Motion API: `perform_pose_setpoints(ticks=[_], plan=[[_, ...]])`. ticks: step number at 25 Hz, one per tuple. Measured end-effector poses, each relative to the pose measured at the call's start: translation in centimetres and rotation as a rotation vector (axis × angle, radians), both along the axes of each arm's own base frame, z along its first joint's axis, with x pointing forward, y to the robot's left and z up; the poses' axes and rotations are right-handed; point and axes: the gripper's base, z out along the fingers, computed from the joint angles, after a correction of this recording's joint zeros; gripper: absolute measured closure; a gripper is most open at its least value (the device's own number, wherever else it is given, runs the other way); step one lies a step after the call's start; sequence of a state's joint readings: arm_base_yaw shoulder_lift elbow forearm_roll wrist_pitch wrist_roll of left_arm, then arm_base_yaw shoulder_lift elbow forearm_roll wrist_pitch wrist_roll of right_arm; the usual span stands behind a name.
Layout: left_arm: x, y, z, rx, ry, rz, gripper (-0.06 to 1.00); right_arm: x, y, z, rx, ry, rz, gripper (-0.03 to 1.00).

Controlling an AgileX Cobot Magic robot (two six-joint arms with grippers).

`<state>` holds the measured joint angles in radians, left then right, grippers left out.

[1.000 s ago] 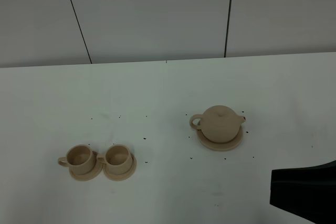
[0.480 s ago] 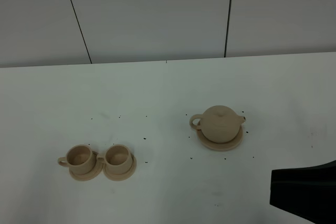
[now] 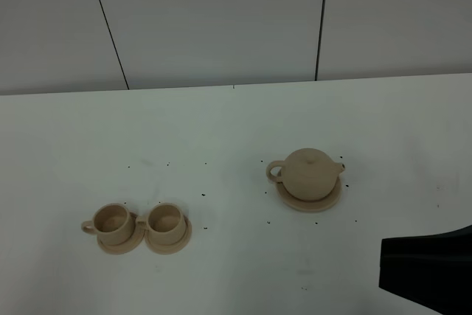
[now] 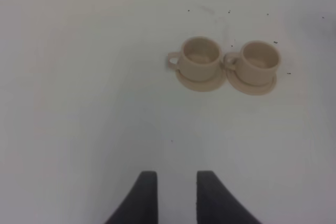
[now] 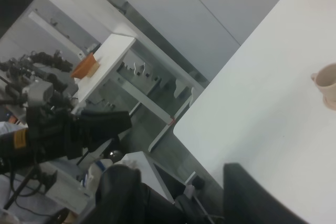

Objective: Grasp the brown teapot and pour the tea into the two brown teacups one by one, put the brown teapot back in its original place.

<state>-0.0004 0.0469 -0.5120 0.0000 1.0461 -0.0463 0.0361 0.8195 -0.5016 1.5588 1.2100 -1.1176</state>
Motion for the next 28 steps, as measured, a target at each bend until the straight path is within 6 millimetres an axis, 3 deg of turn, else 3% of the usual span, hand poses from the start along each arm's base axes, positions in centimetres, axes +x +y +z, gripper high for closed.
perform_pose_setpoints(ticks=[23,28], plan=[[-0.72,-0.04,-0.20,-0.010,-0.050,0.001,0.69,-0.03,0.00,-0.12,-0.016,-0.006,0.004,0.62],[-0.72,-0.04,-0.20,-0.010,-0.050,0.001,0.69,0.75,-0.29,-0.06,-0.009,-0.006,-0.088,0.62]])
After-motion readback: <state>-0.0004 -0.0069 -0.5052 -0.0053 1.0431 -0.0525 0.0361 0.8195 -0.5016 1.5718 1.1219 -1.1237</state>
